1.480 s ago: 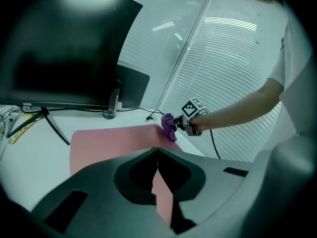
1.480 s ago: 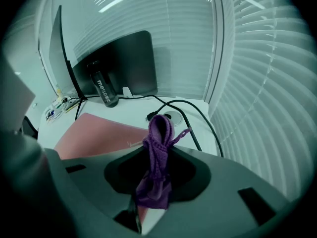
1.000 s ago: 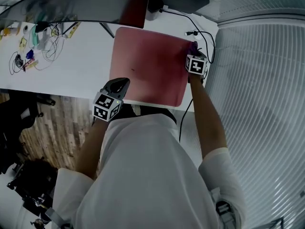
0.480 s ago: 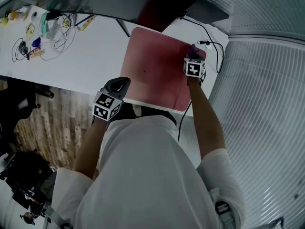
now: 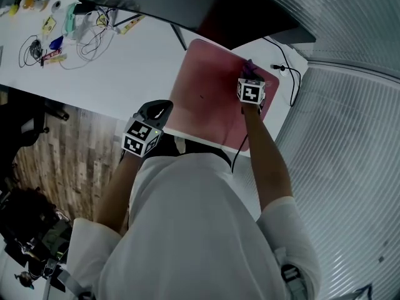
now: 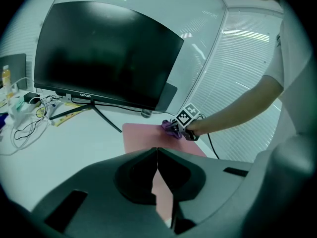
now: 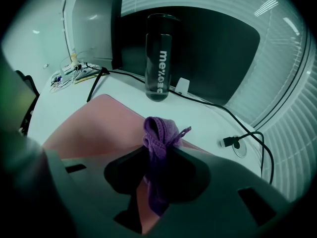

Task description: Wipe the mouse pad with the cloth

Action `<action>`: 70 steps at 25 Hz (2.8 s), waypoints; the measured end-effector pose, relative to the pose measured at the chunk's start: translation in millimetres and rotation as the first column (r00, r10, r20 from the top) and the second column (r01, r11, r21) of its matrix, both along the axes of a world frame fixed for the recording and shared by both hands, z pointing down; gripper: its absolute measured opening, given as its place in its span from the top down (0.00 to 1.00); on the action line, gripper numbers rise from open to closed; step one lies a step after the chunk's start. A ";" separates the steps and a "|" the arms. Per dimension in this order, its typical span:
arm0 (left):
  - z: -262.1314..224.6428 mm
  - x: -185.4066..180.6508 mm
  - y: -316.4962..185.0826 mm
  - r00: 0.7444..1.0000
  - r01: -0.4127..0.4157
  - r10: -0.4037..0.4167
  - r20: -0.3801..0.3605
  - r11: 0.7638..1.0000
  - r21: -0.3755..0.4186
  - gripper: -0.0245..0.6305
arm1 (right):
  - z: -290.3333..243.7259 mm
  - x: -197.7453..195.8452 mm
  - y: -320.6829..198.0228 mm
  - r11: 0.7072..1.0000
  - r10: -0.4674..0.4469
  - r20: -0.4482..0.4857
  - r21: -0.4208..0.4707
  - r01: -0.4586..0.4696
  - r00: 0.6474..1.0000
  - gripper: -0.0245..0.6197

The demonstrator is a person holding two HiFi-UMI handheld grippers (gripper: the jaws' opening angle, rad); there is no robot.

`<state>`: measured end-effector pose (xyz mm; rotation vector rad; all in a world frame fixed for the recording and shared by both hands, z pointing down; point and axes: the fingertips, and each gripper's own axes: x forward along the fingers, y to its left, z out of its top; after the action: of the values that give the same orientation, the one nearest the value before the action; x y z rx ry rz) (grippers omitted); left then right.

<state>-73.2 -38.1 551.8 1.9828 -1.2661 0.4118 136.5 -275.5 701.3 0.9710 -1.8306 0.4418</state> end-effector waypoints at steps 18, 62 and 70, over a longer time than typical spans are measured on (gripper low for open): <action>7.7 -60.9 23.1 0.997 0.076 -0.076 -0.015 0.997 0.001 0.93 | 8.1 -96.2 16.5 0.995 -0.099 0.015 0.006 0.098 0.995 0.77; -11.2 -126.1 20.5 0.999 -0.008 0.014 -0.047 0.992 0.126 0.93 | -94.3 -222.6 125.6 0.930 -0.367 0.128 0.028 0.367 0.921 0.77; -22.1 -92.4 0.4 0.994 -0.077 0.088 -0.070 0.987 0.144 0.93 | -135.6 -169.3 128.0 0.967 -0.248 0.175 0.098 0.234 0.953 0.77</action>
<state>-165.6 -37.7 529.6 2.1552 -1.1977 0.2904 -32.8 -147.5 565.6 0.7623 -2.1188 0.3218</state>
